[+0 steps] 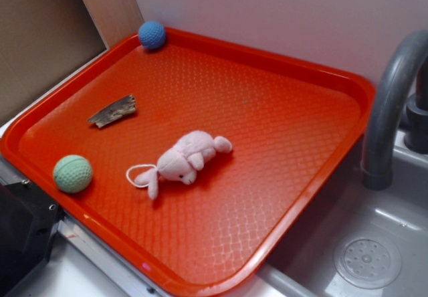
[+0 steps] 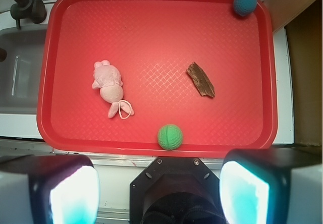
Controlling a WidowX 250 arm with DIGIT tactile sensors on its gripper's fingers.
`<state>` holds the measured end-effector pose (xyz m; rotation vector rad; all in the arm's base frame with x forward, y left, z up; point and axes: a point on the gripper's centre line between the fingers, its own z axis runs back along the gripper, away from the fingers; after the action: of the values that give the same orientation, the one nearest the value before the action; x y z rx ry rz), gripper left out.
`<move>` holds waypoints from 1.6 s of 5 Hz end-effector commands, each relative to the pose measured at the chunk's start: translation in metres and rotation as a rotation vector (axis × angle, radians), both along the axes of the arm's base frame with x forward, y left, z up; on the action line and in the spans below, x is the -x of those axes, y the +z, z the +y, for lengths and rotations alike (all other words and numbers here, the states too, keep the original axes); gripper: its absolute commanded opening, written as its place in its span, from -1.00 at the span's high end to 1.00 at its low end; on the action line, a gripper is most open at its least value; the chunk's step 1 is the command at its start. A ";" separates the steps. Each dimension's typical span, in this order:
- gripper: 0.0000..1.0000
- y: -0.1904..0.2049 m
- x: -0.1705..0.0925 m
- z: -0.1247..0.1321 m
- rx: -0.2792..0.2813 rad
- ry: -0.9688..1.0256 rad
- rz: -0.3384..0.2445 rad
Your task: Grab the pink bunny.
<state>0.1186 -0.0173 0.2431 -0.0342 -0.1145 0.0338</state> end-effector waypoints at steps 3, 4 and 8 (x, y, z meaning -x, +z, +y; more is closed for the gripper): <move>-1.00 -0.039 -0.055 -0.067 0.096 -0.207 -0.099; -1.00 -0.069 -0.078 -0.096 0.169 -0.355 -0.095; -1.00 -0.193 -0.078 -0.097 0.037 -0.413 0.139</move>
<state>0.1992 -0.1126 0.0427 -0.0766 0.0623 -0.3716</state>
